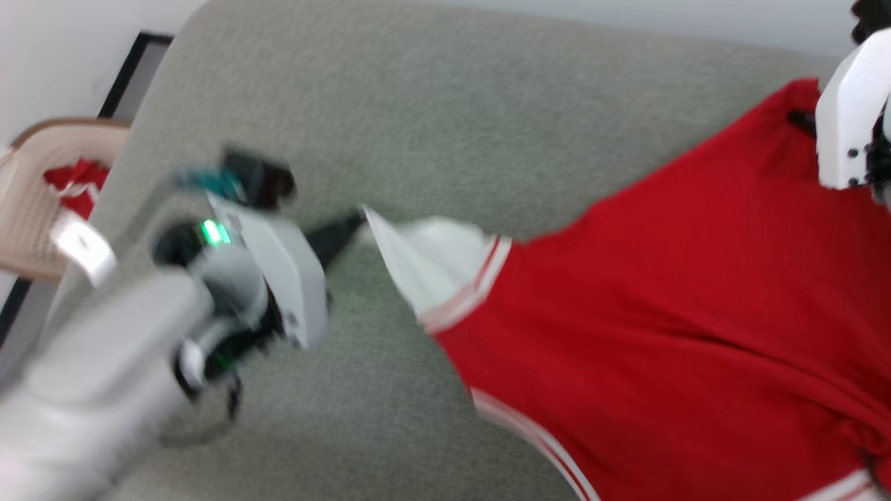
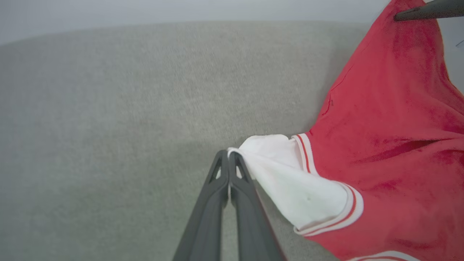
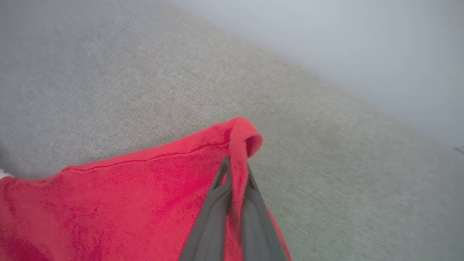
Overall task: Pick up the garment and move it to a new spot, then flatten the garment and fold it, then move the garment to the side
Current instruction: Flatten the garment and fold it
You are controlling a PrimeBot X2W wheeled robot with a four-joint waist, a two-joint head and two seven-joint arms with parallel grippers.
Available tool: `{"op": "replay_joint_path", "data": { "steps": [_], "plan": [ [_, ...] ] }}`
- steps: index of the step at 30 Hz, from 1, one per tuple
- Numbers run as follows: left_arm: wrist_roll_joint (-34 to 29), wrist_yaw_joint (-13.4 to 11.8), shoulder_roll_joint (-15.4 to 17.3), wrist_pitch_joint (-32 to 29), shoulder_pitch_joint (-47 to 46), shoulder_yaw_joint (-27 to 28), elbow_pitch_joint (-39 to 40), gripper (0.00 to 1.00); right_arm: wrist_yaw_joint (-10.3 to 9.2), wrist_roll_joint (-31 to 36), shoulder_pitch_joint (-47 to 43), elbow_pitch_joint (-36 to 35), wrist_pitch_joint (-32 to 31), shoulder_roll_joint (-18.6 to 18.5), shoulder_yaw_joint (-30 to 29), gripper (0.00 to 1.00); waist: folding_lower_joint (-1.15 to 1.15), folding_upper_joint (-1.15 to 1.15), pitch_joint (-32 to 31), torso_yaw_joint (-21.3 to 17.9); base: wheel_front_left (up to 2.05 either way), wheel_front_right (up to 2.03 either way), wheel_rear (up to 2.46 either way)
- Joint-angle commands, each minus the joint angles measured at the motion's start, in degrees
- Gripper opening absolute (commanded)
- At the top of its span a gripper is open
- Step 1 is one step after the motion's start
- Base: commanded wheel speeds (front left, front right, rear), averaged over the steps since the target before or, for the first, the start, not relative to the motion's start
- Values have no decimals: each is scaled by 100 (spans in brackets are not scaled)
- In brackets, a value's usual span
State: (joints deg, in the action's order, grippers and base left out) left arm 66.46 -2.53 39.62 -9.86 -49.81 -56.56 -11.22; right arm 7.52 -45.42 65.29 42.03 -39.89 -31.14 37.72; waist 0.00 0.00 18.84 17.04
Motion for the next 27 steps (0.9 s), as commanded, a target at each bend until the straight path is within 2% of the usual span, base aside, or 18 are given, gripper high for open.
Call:
{"op": "replay_joint_path", "data": {
  "steps": [1, 8, 18, 23, 27],
  "plan": [
    [-73, -19, 88, -115, -193, 43, 17, 0, -6, -41, 123, -105, 83, -50, 21, 0, 0, 0, -330, -333, 0, 0, 0],
    [-458, 42, 123, -1074, -1665, 73, -202, 0, -6, -280, 209, -838, 491, -290, -91, 0, 0, 0, -789, -670, 0, 0, 0],
    [-930, 265, -296, -1555, -3355, 120, -1536, 0, -6, -548, 329, -1461, 749, -228, -543, 0, 0, 0, -1236, -1034, 0, 0, 0],
    [-1108, 465, -560, -1495, -4033, 165, -2217, 0, -6, -223, 660, -1340, 878, -63, -733, 0, 0, 0, -941, -1207, 0, 0, 0],
    [-1313, 557, -777, -1168, -4533, 209, -2765, 0, -6, 165, 1061, -934, 1193, 273, -886, 0, 0, 0, -381, -1340, 0, 0, 0]
  ]
}}
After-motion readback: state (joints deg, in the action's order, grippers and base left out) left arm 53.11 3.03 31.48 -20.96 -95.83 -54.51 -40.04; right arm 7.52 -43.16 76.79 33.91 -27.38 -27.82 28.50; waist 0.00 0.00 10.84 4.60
